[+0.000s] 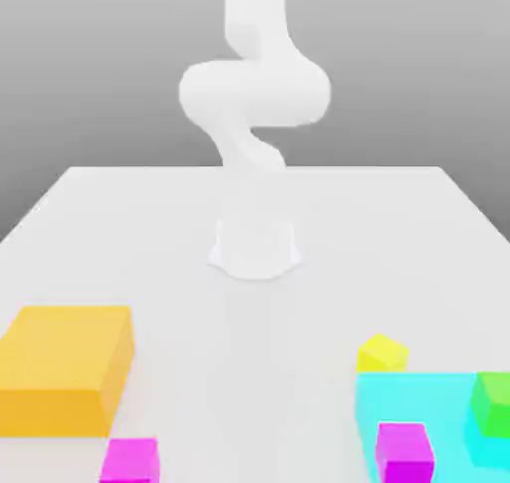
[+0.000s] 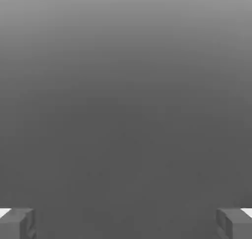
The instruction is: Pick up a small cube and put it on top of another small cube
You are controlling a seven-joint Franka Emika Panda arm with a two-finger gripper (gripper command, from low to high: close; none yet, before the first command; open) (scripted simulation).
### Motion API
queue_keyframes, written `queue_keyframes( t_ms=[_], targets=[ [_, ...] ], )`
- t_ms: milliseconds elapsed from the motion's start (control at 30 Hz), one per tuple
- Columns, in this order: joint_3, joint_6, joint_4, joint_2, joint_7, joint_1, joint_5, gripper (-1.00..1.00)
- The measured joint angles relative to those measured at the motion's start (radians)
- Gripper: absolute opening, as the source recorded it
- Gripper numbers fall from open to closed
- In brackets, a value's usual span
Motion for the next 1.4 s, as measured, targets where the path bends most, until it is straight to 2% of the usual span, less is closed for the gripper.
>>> queue_keyframes(
  t_ms=[567,767,933,1067,1100,1300,1400],
  targets=[
    [-0.17,0.183,-0.013,0.623,-0.278,0.034,0.146,0.0],
    [-0.181,0.249,-0.019,0.837,-0.357,-0.003,0.171,0.0],
    [-0.197,0.309,-0.025,1.008,-0.395,-0.03,0.152,0.0],
    [-0.159,0.408,-0.002,1.153,-0.434,-0.066,0.192,0.0],
    [-0.145,0.435,0.005,1.187,-0.444,-0.078,0.205,-1.0],
    [-0.138,0.447,0.008,1.205,-0.448,-0.084,0.211,-1.0],
    [-0.16,0.398,-0.005,1.141,-0.429,-0.067,0.183,-1.0]
  ],
)
